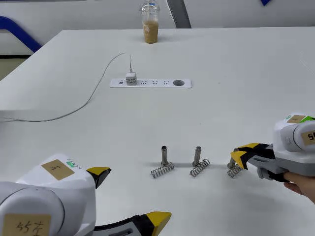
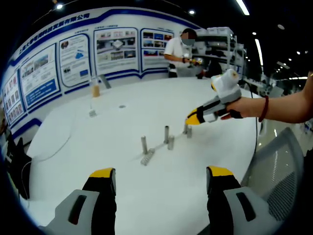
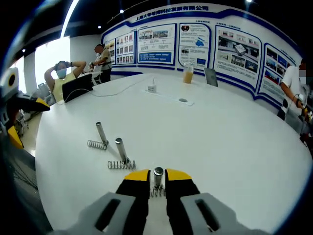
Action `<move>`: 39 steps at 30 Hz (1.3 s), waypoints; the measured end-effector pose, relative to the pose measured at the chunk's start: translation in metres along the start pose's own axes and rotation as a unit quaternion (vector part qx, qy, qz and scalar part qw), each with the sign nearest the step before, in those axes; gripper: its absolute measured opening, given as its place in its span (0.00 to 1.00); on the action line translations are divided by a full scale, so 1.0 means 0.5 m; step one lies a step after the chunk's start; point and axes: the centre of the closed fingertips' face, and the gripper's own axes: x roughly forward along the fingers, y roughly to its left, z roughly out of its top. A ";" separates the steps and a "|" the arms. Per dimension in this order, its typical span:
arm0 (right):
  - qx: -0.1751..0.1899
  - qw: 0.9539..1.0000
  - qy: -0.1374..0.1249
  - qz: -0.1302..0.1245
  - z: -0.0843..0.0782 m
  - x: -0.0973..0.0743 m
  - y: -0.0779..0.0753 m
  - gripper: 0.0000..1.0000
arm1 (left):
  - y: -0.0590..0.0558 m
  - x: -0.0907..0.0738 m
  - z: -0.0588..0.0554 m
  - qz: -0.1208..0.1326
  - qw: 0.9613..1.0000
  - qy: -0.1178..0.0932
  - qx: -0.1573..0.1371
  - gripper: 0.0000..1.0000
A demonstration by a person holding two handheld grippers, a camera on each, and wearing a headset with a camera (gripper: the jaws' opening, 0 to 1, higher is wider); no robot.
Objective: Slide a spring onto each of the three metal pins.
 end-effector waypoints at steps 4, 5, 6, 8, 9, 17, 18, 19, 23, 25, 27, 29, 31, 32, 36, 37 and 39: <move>0.006 1.000 -0.003 0.003 0.003 -0.005 0.006 0.19 | 0.001 0.000 0.000 0.000 1.000 0.001 0.001 0.77; 0.009 1.000 -0.005 0.004 0.005 -0.007 0.006 0.21 | 0.002 0.001 0.000 0.000 1.000 0.000 0.002 0.77; 0.015 1.000 -0.010 0.004 0.009 -0.011 0.008 0.23 | 0.004 0.001 0.000 0.003 1.000 0.000 0.002 0.77; 0.020 1.000 -0.009 0.006 0.010 -0.015 0.007 0.26 | 0.007 0.001 0.001 0.005 1.000 0.000 0.002 0.78; 0.020 1.000 -0.010 0.006 0.010 -0.017 0.007 0.28 | 0.009 0.002 0.002 0.006 1.000 -0.001 0.003 0.78; 0.031 0.999 -0.014 0.021 0.006 -0.036 0.012 0.42 | 0.020 0.007 0.003 0.011 1.000 -0.004 0.009 0.78; 0.032 0.999 -0.017 0.026 0.007 -0.041 0.015 0.43 | 0.021 0.008 0.003 0.011 1.000 -0.003 0.010 0.78; 0.033 0.999 -0.018 0.028 0.008 -0.043 0.016 0.44 | 0.023 0.009 0.003 0.012 1.000 -0.003 0.011 0.78; 0.032 0.999 -0.018 0.036 0.008 -0.053 0.021 0.50 | 0.032 0.018 0.004 0.013 1.000 -0.002 0.014 0.76; 0.030 0.999 -0.018 0.041 0.007 -0.060 0.027 0.52 | 0.037 0.022 0.005 0.013 1.000 -0.003 0.017 0.74; 0.027 0.998 -0.018 0.048 0.005 -0.066 0.034 0.53 | 0.043 0.028 0.006 0.013 1.000 -0.007 0.019 0.73; 0.026 0.998 -0.021 0.054 0.005 -0.070 0.040 0.55 | 0.050 0.036 0.006 0.013 1.000 -0.009 0.024 0.68; 0.027 0.997 -0.024 0.061 0.005 -0.075 0.045 0.55 | 0.057 0.045 0.007 0.015 0.999 -0.010 0.035 0.61; 0.027 0.997 -0.027 0.064 0.005 -0.077 0.047 0.56 | 0.060 0.050 0.006 0.015 0.999 -0.009 0.037 0.60; 0.024 0.997 -0.029 0.074 0.004 -0.084 0.054 0.58 | 0.068 0.071 0.001 0.010 0.999 -0.001 0.043 0.59; 0.025 0.996 -0.030 0.076 0.004 -0.085 0.056 0.59 | 0.069 0.075 0.000 0.008 0.999 -0.001 0.044 0.58; 0.027 0.996 -0.032 0.078 0.003 -0.088 0.057 0.59 | 0.072 0.086 -0.002 0.004 0.999 -0.001 0.042 0.57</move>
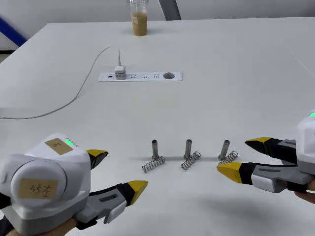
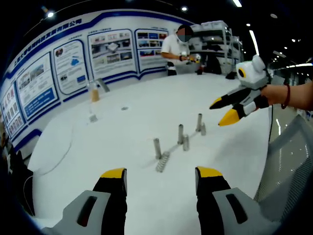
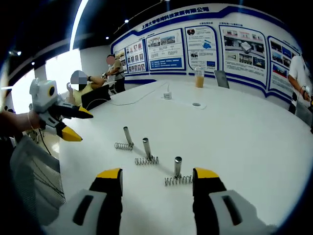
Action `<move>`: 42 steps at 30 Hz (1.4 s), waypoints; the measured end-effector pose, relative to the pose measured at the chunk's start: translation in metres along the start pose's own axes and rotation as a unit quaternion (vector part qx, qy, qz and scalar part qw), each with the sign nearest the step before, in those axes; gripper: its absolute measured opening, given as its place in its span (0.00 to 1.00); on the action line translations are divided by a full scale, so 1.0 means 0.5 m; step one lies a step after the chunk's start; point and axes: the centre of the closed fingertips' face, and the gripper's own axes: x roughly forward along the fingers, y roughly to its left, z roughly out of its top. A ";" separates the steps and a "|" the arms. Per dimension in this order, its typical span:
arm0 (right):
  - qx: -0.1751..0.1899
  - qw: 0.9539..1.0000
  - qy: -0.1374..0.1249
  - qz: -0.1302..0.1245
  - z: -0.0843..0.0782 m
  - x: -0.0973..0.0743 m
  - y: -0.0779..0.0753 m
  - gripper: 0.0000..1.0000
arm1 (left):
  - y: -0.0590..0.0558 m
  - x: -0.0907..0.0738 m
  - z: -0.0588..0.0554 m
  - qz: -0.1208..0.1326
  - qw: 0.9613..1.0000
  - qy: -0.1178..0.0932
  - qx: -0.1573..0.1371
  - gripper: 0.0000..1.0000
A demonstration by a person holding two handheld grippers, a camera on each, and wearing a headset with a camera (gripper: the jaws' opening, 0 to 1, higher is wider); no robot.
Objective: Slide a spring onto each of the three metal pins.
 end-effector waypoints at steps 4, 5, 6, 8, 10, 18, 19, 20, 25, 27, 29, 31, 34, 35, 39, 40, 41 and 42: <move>-0.002 1.000 -0.004 0.007 0.001 -0.004 0.007 0.60 | 0.001 0.022 -0.009 -0.009 1.000 0.005 0.006 0.53; -0.002 1.000 -0.005 0.008 0.002 -0.004 0.008 0.60 | 0.001 0.027 -0.011 -0.011 1.000 0.006 0.005 0.53; -0.001 1.000 -0.005 0.010 0.002 -0.004 0.009 0.60 | 0.000 0.032 -0.013 -0.016 1.000 0.007 0.005 0.52; 0.000 1.000 -0.009 0.013 0.004 -0.005 0.013 0.61 | 0.000 0.041 -0.016 -0.020 1.000 0.008 0.007 0.51; 0.000 1.000 -0.012 0.015 0.007 -0.006 0.015 0.61 | 0.002 0.052 -0.017 -0.024 1.000 0.007 0.011 0.48; 0.002 1.000 -0.015 0.015 0.011 -0.007 0.018 0.62 | 0.004 0.092 -0.033 -0.045 0.998 0.026 0.028 0.42; 0.003 1.000 -0.016 0.015 0.010 -0.008 0.018 0.62 | 0.003 0.098 -0.038 -0.049 0.998 0.030 0.032 0.42; 0.005 1.000 -0.015 0.014 0.010 -0.008 0.017 0.62 | 0.001 0.101 -0.041 -0.052 0.998 0.032 0.034 0.42; 0.008 1.000 -0.013 0.012 0.006 -0.011 0.014 0.62 | -0.001 0.122 -0.060 -0.060 0.997 0.044 0.035 0.38; 0.010 1.000 -0.011 0.012 0.003 -0.012 0.013 0.62 | -0.003 0.129 -0.067 -0.061 0.996 0.050 0.041 0.37; 0.011 1.000 -0.010 0.011 0.000 -0.012 0.012 0.62 | -0.004 0.137 -0.071 -0.064 0.996 0.051 0.046 0.35; 0.006 1.000 -0.004 0.009 -0.005 -0.012 0.012 0.62 | -0.004 0.143 -0.071 -0.067 0.995 0.054 0.049 0.34; 0.005 1.000 0.001 0.008 -0.010 -0.012 0.015 0.62 | -0.002 0.155 -0.073 -0.070 0.994 0.056 0.057 0.31; 0.007 1.000 0.002 0.010 -0.011 -0.012 0.017 0.62 | -0.001 0.158 -0.073 -0.071 0.994 0.056 0.059 0.30; 0.015 1.000 0.003 0.013 -0.017 -0.012 0.022 0.63 | -0.002 0.168 -0.076 -0.081 0.993 0.056 0.061 0.25; 0.016 1.000 0.003 0.013 -0.018 -0.012 0.023 0.63 | -0.003 0.170 -0.077 -0.083 0.993 0.057 0.061 0.24; 0.017 1.000 0.003 0.013 -0.019 -0.012 0.024 0.63 | -0.003 0.172 -0.079 -0.084 0.993 0.060 0.061 0.23; 0.020 1.000 0.003 0.014 -0.020 -0.012 0.024 0.63 | -0.003 0.175 -0.082 -0.086 0.992 0.063 0.062 0.22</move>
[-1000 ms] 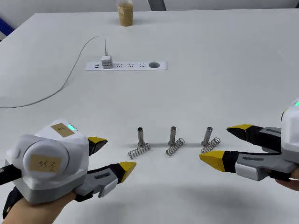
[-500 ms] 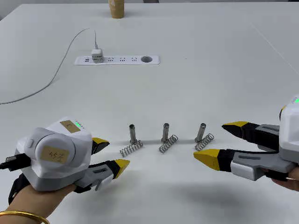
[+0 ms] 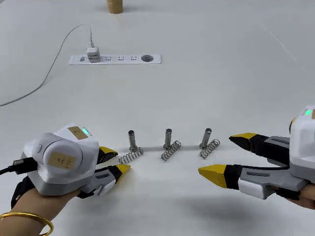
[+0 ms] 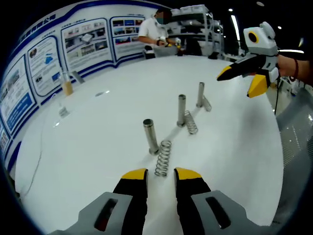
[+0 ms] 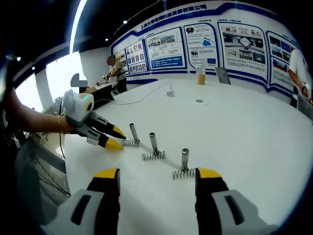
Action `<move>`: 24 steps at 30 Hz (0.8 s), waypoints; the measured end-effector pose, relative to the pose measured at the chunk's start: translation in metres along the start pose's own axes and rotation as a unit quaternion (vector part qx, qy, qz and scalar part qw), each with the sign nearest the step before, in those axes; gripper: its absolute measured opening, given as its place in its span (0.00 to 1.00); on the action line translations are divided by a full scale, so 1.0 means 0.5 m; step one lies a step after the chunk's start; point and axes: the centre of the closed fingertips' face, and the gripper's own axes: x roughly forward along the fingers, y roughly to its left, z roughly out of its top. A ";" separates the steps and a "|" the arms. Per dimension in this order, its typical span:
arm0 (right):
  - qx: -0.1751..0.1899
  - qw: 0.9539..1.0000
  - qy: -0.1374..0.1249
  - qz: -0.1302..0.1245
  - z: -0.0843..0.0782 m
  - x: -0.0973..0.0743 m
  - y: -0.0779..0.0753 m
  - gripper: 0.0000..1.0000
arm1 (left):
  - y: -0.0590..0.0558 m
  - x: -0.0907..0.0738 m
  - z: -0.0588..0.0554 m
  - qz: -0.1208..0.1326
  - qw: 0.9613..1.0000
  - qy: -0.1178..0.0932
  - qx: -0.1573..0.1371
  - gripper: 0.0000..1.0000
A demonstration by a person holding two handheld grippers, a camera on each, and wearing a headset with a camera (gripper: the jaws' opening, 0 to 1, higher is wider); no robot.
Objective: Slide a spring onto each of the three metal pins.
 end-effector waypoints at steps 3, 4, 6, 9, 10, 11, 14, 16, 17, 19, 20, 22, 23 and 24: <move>0.004 1.000 0.000 0.001 -0.001 -0.001 0.002 0.64 | 0.000 0.004 -0.001 -0.004 1.000 0.001 -0.002 0.21; 0.004 1.000 0.000 0.001 -0.001 -0.001 0.002 0.64 | 0.001 0.006 0.001 -0.005 1.000 -0.002 -0.002 0.20; 0.004 1.000 0.000 0.003 -0.001 -0.002 0.004 0.64 | 0.000 0.007 0.002 -0.008 1.000 -0.001 -0.001 0.19; 0.003 1.000 -0.001 0.004 0.000 -0.003 0.006 0.65 | -0.003 0.009 0.004 -0.012 1.000 -0.001 0.004 0.15; 0.003 1.000 -0.001 0.005 0.001 -0.004 0.007 0.65 | -0.004 0.009 0.004 -0.012 1.000 -0.001 0.006 0.14; 0.003 1.000 -0.002 0.007 0.002 -0.004 0.008 0.65 | -0.004 0.010 0.005 -0.013 1.000 0.000 0.006 0.13; 0.002 1.000 -0.006 0.008 0.006 -0.005 0.010 0.66 | -0.004 0.010 0.005 -0.012 1.000 0.000 0.007 0.11; 0.002 1.000 -0.008 0.008 0.008 -0.006 0.011 0.67 | -0.004 0.010 0.005 -0.009 1.000 0.001 0.006 0.11; 0.002 1.000 -0.008 0.008 0.009 -0.006 0.012 0.67 | -0.004 0.009 0.005 -0.008 1.000 0.001 0.008 0.11; 0.002 1.000 -0.008 0.009 0.010 -0.007 0.013 0.67 | -0.004 0.008 0.004 -0.007 1.000 0.002 0.008 0.10; 0.002 1.000 -0.008 0.009 0.010 -0.008 0.013 0.67 | -0.006 0.007 0.003 -0.007 1.000 0.001 0.008 0.10; 0.005 1.000 -0.009 0.009 0.013 -0.010 0.014 0.67 | -0.007 0.004 0.001 -0.008 1.000 0.000 0.005 0.10; 0.006 1.000 -0.010 0.009 0.014 -0.011 0.014 0.67 | -0.008 0.003 0.000 -0.008 1.000 0.000 0.004 0.10; 0.008 1.000 -0.011 0.009 0.017 -0.012 0.014 0.66 | -0.010 0.000 -0.001 -0.008 1.000 -0.001 0.003 0.10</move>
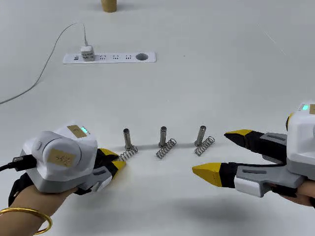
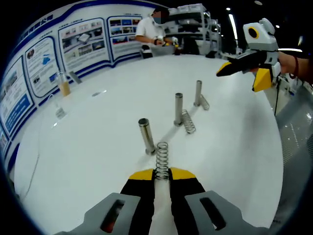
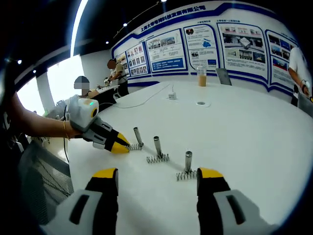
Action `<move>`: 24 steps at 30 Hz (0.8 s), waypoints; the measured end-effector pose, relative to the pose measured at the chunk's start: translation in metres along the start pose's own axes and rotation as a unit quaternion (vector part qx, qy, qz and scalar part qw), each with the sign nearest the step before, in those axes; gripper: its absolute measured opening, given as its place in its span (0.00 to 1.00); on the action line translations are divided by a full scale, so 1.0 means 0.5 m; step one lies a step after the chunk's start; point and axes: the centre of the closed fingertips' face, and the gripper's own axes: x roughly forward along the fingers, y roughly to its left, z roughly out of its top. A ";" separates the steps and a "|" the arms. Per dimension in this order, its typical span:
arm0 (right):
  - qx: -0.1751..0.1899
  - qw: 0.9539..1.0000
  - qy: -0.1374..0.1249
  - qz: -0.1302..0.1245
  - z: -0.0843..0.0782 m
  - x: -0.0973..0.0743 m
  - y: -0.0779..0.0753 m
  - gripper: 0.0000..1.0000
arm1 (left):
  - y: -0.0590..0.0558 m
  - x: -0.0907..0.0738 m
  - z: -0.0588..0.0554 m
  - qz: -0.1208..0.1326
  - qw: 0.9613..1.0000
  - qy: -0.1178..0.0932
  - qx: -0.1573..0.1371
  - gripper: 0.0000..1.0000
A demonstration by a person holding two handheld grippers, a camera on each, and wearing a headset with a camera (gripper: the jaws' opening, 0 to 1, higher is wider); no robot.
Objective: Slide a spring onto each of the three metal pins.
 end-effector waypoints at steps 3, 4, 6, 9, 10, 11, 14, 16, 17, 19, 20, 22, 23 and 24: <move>0.005 1.000 -0.006 0.002 0.009 -0.002 0.003 0.65 | -0.005 -0.010 0.003 0.002 1.000 -0.010 -0.008 0.10; 0.007 1.000 -0.007 0.002 0.012 -0.002 0.004 0.65 | -0.007 -0.015 0.004 0.003 1.000 -0.013 -0.012 0.10; 0.010 1.000 -0.007 0.004 0.015 -0.002 0.005 0.64 | -0.012 -0.024 0.009 0.003 1.000 -0.018 -0.016 0.10; 0.013 1.000 -0.011 0.007 0.022 -0.001 0.008 0.63 | -0.016 -0.040 0.021 0.005 0.999 -0.032 -0.020 0.10; 0.016 1.000 -0.013 0.008 0.024 -0.001 0.010 0.63 | -0.017 -0.044 0.025 0.005 0.999 -0.037 -0.022 0.10; 0.019 1.000 -0.016 0.011 0.029 -0.001 0.012 0.63 | -0.018 -0.050 0.031 0.006 0.999 -0.045 -0.027 0.10; 0.026 0.999 -0.023 0.016 0.039 0.001 0.018 0.61 | -0.023 -0.066 0.045 0.008 0.997 -0.061 -0.037 0.10; 0.027 0.999 -0.026 0.021 0.045 0.004 0.025 0.61 | -0.027 -0.075 0.055 0.010 0.997 -0.071 -0.038 0.10; 0.028 0.999 -0.026 0.023 0.047 0.007 0.029 0.60 | -0.028 -0.079 0.059 0.010 0.996 -0.075 -0.039 0.10; 0.031 0.999 -0.027 0.031 0.052 0.012 0.038 0.58 | -0.030 -0.086 0.069 0.014 0.995 -0.087 -0.044 0.10; 0.036 0.998 -0.029 0.037 0.055 0.014 0.043 0.57 | -0.032 -0.090 0.073 0.015 0.994 -0.092 -0.048 0.10; 0.047 0.997 -0.037 0.050 0.063 0.020 0.058 0.55 | -0.036 -0.094 0.081 0.013 0.992 -0.107 -0.060 0.10; 0.052 0.996 -0.039 0.056 0.067 0.024 0.065 0.55 | -0.040 -0.096 0.085 0.009 0.991 -0.114 -0.062 0.10; 0.054 0.996 -0.041 0.060 0.070 0.026 0.070 0.54 | -0.041 -0.097 0.086 0.009 0.991 -0.117 -0.062 0.10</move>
